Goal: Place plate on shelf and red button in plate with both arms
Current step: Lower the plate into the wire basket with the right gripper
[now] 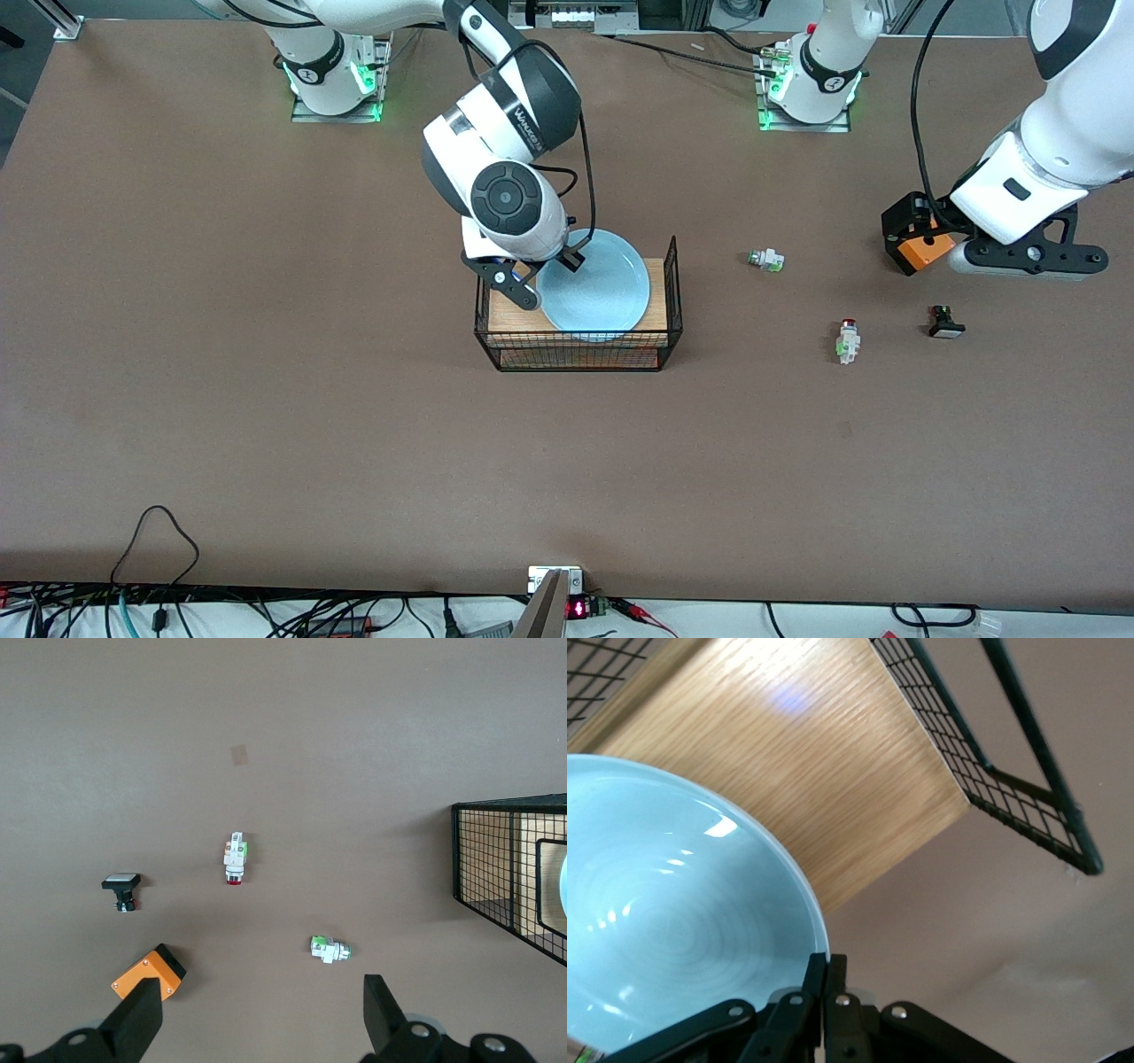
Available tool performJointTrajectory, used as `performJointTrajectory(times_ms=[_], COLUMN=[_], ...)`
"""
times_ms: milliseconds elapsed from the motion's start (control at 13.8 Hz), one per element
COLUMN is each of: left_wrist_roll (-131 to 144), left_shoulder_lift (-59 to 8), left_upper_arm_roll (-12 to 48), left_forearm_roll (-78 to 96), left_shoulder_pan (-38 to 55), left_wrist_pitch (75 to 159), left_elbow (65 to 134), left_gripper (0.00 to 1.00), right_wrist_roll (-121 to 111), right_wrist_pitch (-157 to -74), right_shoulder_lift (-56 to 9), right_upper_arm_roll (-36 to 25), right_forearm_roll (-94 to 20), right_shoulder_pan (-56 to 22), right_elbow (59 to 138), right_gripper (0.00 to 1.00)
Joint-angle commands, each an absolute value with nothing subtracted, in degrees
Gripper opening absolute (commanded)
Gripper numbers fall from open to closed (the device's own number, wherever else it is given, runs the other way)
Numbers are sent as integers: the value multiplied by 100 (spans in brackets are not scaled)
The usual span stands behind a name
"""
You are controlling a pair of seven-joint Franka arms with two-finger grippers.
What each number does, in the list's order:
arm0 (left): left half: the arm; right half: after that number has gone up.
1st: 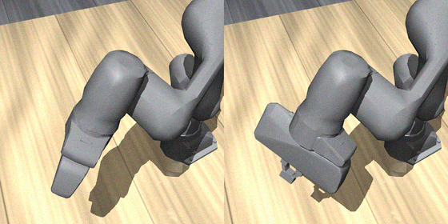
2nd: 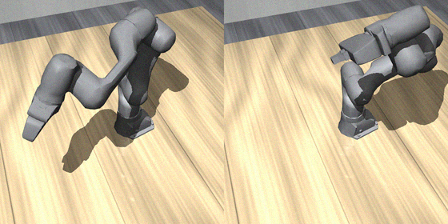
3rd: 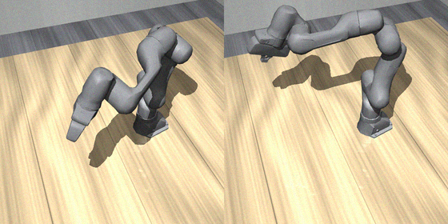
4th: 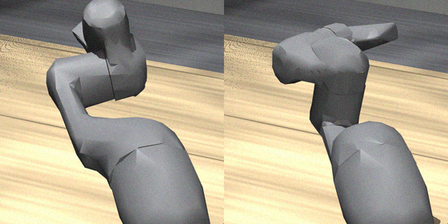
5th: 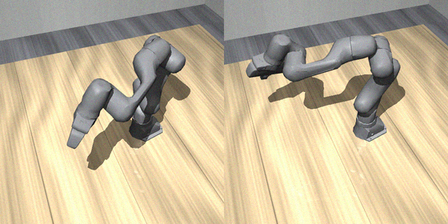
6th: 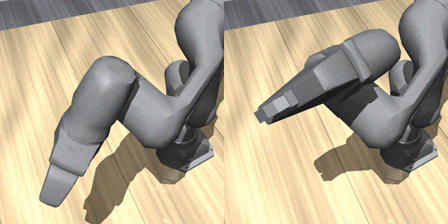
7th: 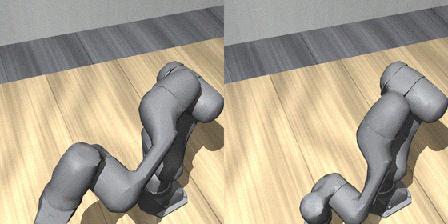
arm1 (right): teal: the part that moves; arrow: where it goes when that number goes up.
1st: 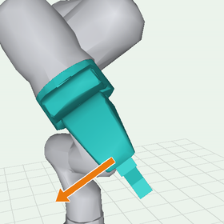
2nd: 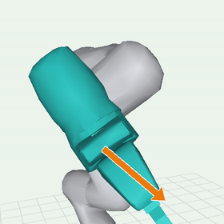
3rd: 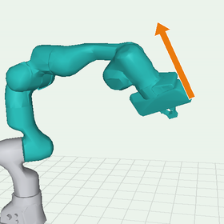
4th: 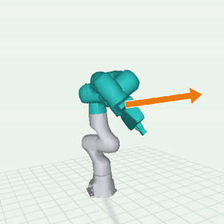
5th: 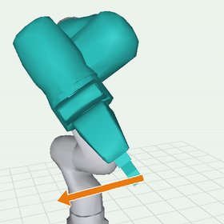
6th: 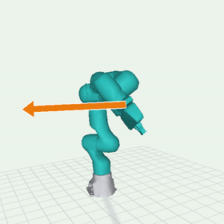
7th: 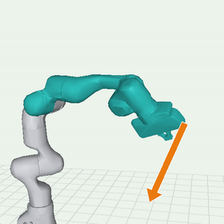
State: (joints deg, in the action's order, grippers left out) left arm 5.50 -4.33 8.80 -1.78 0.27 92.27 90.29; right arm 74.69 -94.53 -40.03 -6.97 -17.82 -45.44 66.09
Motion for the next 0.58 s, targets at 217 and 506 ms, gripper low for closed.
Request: performJointTrajectory(times_ms=[217,506], left_wrist_roll=[527,519], left_shoulder_lift=[-466,-466], left_upper_arm_roll=[896,896], left_forearm_roll=[-176,-176], left_shoulder_pan=[18,18], left_wrist_pitch=[9105,9105], left_elbow=[8895,8895], left_gripper=[100,100], right_wrist_roll=[7541,7515], right_wrist_pitch=[-9624,-9589], right_shoulder_lift=[-4113,-4104], right_upper_arm_roll=[-747,-747], right_forearm_roll=[-1504,-1494], right_shoulder_pan=[-4667,-4650], right_elbow=[6829,6829], right_gripper=[0,14])
